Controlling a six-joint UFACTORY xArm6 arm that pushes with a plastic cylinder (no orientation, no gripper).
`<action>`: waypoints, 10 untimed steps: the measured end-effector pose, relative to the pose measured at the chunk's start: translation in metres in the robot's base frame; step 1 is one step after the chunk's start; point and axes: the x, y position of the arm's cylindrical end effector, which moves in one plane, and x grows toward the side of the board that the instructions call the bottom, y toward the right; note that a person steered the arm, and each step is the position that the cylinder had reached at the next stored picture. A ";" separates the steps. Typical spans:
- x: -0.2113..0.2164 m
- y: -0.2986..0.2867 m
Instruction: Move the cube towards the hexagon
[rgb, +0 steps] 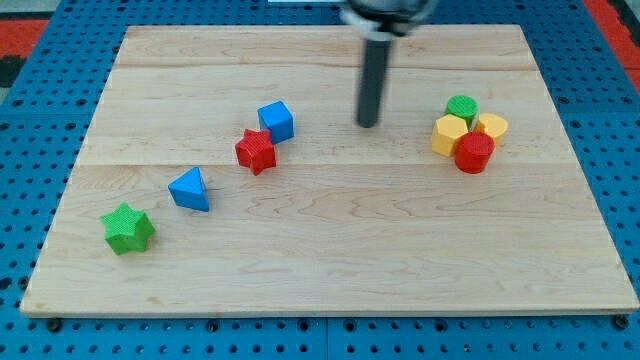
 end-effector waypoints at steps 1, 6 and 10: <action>-0.016 -0.096; -0.006 -0.093; -0.009 0.029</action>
